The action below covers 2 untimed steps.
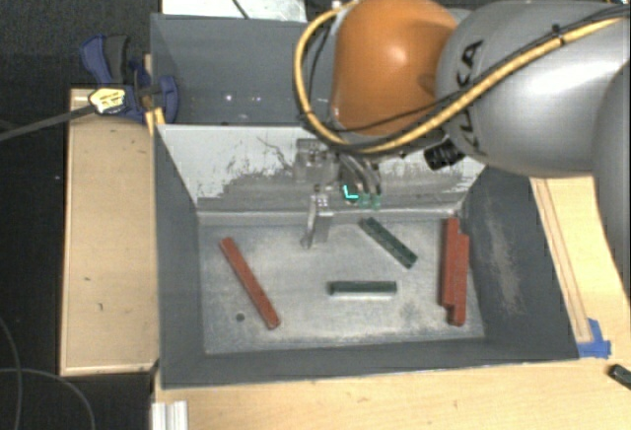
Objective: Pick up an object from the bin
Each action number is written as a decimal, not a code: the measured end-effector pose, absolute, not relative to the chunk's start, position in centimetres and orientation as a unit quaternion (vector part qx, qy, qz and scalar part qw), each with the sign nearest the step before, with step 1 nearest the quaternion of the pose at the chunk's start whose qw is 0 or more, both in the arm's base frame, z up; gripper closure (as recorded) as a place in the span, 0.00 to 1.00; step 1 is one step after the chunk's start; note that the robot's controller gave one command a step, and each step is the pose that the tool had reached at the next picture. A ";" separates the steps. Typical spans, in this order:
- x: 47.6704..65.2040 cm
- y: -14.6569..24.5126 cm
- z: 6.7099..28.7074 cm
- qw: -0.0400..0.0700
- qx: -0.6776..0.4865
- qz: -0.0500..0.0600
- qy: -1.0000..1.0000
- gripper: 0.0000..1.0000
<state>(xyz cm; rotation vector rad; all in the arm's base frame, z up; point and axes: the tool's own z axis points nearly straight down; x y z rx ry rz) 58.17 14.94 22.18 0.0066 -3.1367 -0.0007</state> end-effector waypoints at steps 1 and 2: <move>54.6 19.0 6.8 0.002 -0.113 0.000 -0.994 0.00; 51.6 22.3 10.1 0.001 -0.192 -0.001 -0.981 0.00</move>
Offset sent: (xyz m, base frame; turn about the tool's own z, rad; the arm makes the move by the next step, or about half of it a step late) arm -0.0345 0.0402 -0.1518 0.2321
